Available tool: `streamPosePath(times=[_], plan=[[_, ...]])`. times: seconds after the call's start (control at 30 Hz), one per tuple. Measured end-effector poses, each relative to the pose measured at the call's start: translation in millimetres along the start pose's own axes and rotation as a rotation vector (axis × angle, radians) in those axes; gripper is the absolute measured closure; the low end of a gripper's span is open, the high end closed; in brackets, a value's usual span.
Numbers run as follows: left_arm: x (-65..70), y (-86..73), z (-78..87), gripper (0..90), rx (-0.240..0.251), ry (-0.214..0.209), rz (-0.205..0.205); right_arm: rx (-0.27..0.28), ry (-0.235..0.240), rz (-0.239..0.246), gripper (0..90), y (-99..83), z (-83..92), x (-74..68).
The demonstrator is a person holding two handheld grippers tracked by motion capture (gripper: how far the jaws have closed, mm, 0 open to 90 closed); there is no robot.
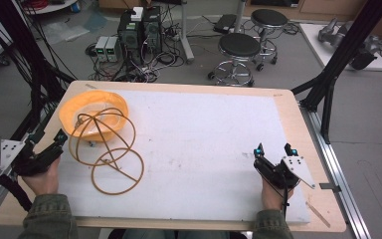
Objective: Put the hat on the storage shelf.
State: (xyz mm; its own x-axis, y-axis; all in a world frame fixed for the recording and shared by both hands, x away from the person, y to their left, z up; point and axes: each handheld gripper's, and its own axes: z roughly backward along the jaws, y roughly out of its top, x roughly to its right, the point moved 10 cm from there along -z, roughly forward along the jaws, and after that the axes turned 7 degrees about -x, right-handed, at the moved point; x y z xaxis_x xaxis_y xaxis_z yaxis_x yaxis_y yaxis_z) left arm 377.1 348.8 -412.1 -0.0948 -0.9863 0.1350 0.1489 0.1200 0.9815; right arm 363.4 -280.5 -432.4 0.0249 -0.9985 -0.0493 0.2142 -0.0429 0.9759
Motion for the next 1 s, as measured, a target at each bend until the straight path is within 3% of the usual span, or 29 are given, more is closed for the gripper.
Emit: streamPosePath(times=[0.5,0.63,0.87,1.0], plan=[[-3.3,-0.7,0.7,28.0,0.000,0.003,0.019,-0.010,-0.001,0.004,11.9,-1.7,-1.4,-1.6],[-2.4,-3.1,-0.3,28.1,-0.008,-0.012,0.049,-0.015,-0.001,0.006,11.9,-2.6,-2.1,-1.6],[-1.5,2.3,1.2,29.0,0.000,-0.008,0.044,-0.015,0.001,0.015,11.9,-3.3,-3.1,-4.7],[2.4,6.8,-1.9,29.7,-0.008,-0.027,0.042,-0.024,0.005,0.002,11.8,-4.4,-4.0,-4.2]])
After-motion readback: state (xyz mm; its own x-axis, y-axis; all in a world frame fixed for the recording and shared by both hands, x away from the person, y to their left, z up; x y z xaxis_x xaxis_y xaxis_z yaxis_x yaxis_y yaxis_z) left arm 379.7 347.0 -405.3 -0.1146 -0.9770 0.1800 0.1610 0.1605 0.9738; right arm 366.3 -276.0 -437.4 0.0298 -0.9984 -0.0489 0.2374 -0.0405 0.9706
